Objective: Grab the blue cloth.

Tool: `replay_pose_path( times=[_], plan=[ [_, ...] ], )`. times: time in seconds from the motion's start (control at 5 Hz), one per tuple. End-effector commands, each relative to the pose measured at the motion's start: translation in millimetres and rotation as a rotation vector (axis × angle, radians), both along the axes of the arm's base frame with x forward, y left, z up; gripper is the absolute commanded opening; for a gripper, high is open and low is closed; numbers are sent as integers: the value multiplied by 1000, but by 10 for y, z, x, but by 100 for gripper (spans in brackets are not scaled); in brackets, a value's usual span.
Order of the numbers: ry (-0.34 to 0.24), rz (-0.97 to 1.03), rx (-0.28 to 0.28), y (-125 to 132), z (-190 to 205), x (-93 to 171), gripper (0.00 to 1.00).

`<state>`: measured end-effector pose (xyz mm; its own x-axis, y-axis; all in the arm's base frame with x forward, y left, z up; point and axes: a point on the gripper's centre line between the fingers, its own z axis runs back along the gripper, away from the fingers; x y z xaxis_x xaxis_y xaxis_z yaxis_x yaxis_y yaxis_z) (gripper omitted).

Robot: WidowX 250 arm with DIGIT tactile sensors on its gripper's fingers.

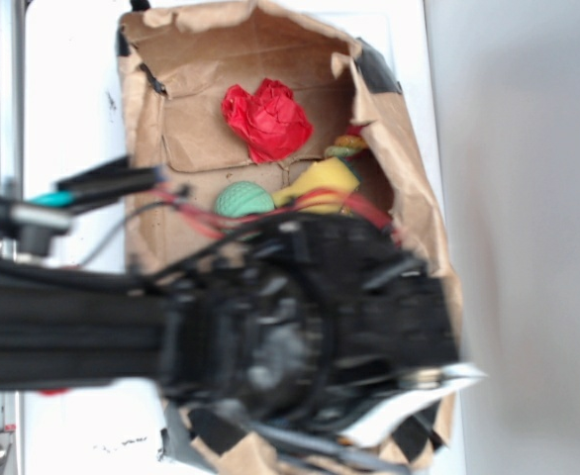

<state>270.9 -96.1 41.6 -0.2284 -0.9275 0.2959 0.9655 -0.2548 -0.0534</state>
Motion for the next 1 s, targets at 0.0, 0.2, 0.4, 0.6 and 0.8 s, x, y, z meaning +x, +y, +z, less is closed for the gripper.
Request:
replay_pose_path(
  times=[0.0,0.2,0.4,0.6,0.8],
  plan=[
    [-139,-137,-82,70,5,-732,100],
    [-152,-152,-124,-34,24,-636,100],
    [-132,-136,-137,-66,13,-547,100],
    [-123,-131,-140,-123,38,-475,100],
    [-121,-119,-146,-132,49,-442,100]
  ],
)
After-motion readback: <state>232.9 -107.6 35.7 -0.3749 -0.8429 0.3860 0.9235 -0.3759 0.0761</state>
